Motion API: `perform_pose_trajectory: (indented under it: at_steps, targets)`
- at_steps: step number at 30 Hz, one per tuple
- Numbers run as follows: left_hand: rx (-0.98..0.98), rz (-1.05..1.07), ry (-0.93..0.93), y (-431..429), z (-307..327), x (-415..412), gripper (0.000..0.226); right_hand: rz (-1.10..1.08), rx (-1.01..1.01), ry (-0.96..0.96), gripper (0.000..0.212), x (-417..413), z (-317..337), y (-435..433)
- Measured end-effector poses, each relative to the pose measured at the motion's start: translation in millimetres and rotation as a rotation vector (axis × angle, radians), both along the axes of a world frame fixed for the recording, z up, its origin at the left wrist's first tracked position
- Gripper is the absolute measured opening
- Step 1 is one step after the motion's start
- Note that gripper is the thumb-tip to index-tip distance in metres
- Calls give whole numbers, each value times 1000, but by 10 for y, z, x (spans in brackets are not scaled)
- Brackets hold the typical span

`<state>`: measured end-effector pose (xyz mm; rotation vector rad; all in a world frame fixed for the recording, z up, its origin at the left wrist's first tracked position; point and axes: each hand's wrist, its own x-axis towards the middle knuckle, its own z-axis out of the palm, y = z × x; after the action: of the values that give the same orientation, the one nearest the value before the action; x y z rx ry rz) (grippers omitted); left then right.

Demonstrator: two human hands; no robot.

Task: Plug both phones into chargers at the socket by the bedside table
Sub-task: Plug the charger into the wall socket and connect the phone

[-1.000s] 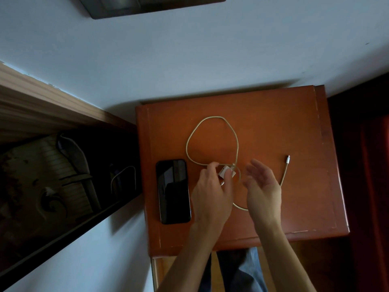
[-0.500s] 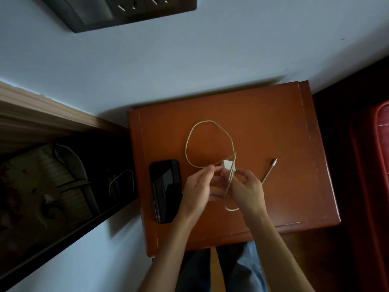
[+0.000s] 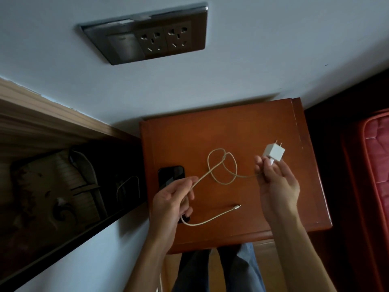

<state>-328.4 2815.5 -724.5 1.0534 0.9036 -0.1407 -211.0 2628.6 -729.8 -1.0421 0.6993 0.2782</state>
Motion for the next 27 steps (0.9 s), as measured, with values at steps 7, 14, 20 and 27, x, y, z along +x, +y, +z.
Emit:
perform_pose_trajectory:
  at_steps: [7, 14, 20, 27]
  targets:
    - [422, -19, 48, 49, 14, -31, 23, 318, 242, -117, 47, 62, 635, 385]
    - [559, 146, -245, 155, 427, 363, 23, 525, 130, -263, 41, 74, 1009, 913]
    - [540, 280, -431, 330, 804, 879, 23, 551, 139, -286, 45, 280, 1105, 1411]
    - [444, 306, -535, 649, 915, 1238, 20, 527, 199, -318, 30, 535, 1118, 1708]
